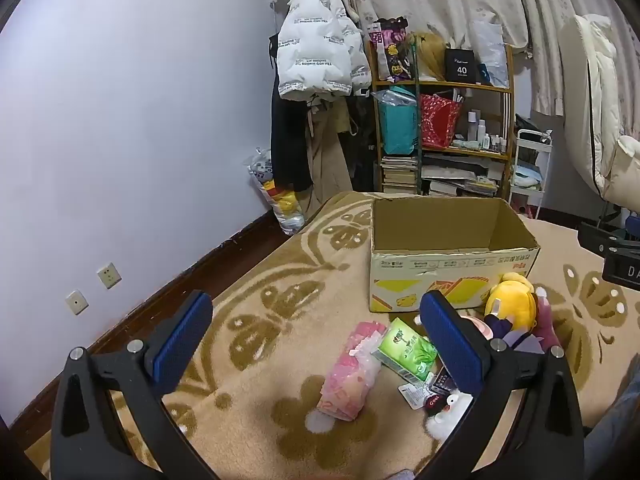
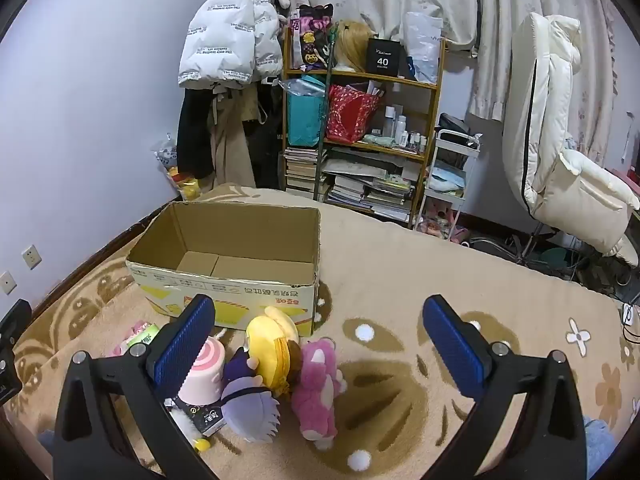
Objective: Organize soft objects
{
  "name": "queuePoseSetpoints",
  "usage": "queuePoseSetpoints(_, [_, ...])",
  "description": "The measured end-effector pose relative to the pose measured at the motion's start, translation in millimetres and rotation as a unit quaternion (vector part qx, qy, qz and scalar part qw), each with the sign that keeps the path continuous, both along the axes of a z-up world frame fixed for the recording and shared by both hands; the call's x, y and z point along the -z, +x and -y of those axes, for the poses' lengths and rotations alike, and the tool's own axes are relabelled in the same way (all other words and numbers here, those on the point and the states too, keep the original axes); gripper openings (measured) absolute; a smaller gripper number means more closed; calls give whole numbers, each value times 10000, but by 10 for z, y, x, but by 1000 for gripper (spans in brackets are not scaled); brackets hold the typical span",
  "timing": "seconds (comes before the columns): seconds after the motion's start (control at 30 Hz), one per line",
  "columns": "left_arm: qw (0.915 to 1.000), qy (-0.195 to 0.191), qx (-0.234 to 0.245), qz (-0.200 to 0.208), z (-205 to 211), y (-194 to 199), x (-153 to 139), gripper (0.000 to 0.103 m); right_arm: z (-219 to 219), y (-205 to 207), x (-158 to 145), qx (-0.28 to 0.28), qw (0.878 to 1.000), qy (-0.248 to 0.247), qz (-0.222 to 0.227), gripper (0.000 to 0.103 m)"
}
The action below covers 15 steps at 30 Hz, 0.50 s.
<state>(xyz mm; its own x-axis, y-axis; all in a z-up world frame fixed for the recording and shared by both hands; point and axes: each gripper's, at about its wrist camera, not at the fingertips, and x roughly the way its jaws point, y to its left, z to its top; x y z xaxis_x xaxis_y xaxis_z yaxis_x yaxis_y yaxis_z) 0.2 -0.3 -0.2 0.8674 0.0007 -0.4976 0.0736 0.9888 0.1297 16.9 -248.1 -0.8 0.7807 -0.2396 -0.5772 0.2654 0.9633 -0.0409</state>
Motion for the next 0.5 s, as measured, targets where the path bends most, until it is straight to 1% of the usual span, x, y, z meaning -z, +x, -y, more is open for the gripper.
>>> queuePoseSetpoints(0.03, [10000,14,4,-7,3,2,3,102,0,4,1,-4,10000,4,-78,103])
queuePoseSetpoints(0.17, [10000,84,19,-26,17,11,12,102,1,4,-3,-7,10000,23,-30,103])
queuePoseSetpoints(0.43, [9999,103,-1,-47,105,111,-15,102,3,-13,-14,1,10000,43,30,103])
queuePoseSetpoints(0.5, [10000,88,20,-3,54,42,-1,102,4,-12,-16,-2,10000,50,31,103])
